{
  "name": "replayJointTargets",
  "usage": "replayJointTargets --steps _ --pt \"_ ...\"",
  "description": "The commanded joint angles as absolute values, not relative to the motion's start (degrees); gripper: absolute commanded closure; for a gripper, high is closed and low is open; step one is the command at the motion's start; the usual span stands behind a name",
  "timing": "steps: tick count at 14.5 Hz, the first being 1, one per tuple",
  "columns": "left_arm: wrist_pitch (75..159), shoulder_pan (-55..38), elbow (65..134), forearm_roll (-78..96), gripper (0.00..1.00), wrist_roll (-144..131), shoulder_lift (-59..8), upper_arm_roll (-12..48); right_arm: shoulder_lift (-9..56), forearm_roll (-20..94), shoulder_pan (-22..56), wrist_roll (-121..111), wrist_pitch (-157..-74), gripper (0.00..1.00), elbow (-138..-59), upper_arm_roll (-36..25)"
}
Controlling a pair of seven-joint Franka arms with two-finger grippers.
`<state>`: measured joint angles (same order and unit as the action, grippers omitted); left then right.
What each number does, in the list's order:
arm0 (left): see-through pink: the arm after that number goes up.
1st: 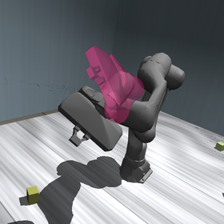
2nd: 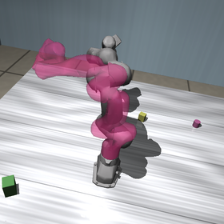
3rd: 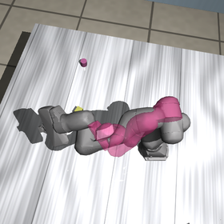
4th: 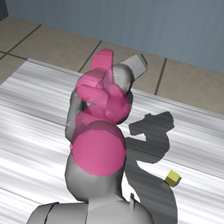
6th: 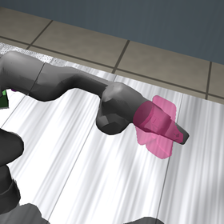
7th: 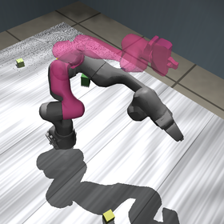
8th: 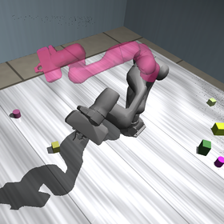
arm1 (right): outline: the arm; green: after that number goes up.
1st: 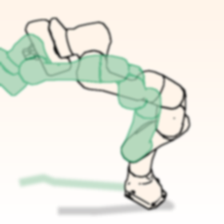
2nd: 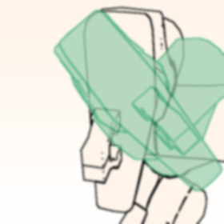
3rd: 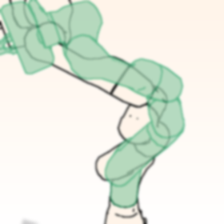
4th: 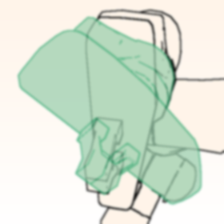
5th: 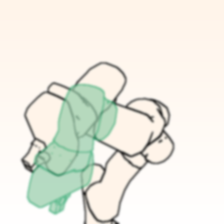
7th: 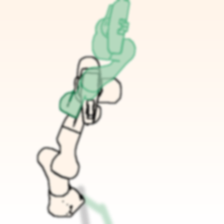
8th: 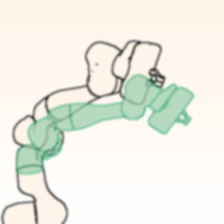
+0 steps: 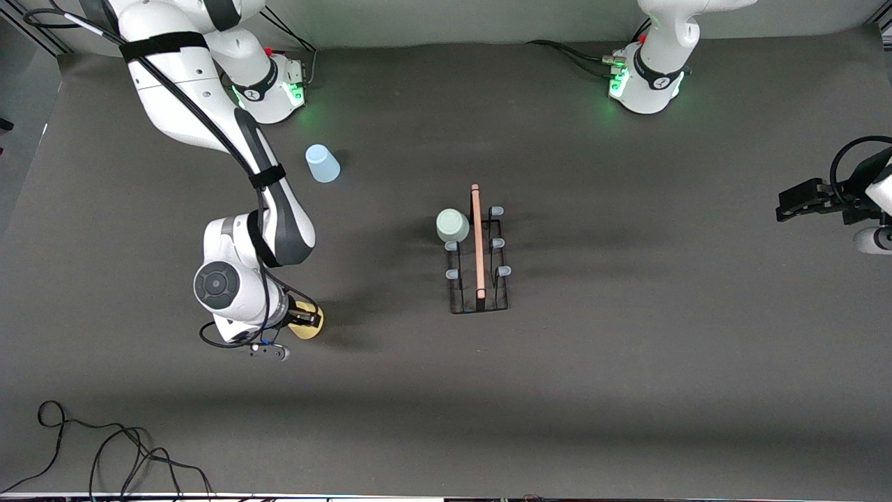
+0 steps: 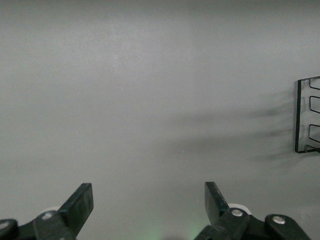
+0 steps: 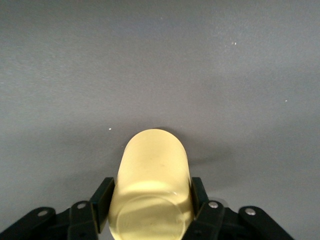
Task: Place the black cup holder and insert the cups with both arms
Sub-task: 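Grasp the yellow cup with the right gripper and lift it, then lower the yellow cup onto a rack peg beside the green cup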
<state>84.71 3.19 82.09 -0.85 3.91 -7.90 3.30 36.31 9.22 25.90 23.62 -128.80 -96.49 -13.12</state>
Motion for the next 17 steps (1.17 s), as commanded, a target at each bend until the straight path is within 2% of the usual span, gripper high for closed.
replayJointTargets --steps 1,7,17 --pt "85.25 3.25 82.44 -0.62 0.01 4.31 -7.65 3.25 32.00 13.61 25.93 21.44 -124.56 0.86 -96.07 -13.18" --pt "85.25 3.34 82.35 -0.62 0.01 4.31 -7.82 3.25 29.53 16.87 26.80 29.68 -118.22 0.86 -88.26 -12.66" --pt "84.55 3.25 82.35 -0.70 0.01 3.96 -7.73 3.16 35.14 15.56 42.35 60.27 -118.12 0.86 -76.83 -12.66"
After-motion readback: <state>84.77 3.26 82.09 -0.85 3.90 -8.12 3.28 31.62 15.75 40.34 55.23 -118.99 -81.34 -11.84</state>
